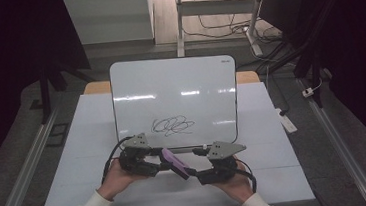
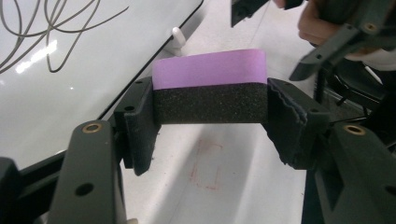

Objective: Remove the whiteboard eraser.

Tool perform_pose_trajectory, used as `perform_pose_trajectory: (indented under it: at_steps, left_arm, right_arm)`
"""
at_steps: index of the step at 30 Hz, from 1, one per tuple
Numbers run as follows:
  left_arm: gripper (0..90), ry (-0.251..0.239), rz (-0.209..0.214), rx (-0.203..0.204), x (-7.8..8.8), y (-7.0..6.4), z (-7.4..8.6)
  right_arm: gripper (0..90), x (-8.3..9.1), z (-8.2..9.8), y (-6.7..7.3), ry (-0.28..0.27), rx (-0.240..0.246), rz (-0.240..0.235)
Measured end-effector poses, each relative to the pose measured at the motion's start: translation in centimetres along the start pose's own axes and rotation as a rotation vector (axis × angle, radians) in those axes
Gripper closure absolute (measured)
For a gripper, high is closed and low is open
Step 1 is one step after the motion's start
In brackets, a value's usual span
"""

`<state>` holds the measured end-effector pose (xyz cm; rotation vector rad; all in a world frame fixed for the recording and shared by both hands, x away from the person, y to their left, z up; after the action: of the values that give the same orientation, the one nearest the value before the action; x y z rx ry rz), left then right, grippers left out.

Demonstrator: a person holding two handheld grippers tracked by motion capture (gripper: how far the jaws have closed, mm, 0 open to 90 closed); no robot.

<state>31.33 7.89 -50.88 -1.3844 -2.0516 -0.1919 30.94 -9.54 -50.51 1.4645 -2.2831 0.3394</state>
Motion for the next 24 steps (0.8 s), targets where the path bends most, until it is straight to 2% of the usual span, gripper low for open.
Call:
perform_pose_trajectory:
  at_steps: [2, 3, 6, 13, 19, 24]
  left_arm:
    - [38.2, -0.005, 0.007, -0.008, 0.2, -0.2, 0.0]
    - [38.2, -0.005, 0.011, -0.015, 0.2, -0.2, 0.0]
    - [38.2, -0.005, 0.02, -0.033, 0.3, -0.5, 0.1]
    - [38.2, -0.005, 0.044, -0.087, 0.4, -1.4, 0.3]
    - [38.2, -0.006, 0.069, -0.125, 0.3, -2.1, 0.4]
    - [38.2, 0.008, 0.083, -0.161, 0.3, -2.6, 0.6]
  right_arm:
    - [31.8, 0.0, 0.1, -0.1, 0.006, -0.011, -0.011]
    - [31.8, 0.0, 0.2, -0.2, 0.015, -0.034, -0.045]
    - [32.1, 0.0, 0.3, -0.2, 0.021, -0.047, -0.072]
    - [33.0, 0.0, 0.3, 0.0, 0.019, -0.054, -0.122]
    - [33.9, -0.2, 0.5, 0.4, 0.037, -0.072, -0.198]
    - [33.8, -0.4, 0.7, 0.7, 0.057, -0.076, -0.23]
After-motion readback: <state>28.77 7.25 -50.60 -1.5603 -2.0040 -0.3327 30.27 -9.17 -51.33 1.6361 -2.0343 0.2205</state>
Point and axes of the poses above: each handheld gripper's, and its own axes: x roughly backward along the jaws, z roughly out of its underside, y roughly to its left, the point moved 7 cm from there along -x, roughly forward along the jaws
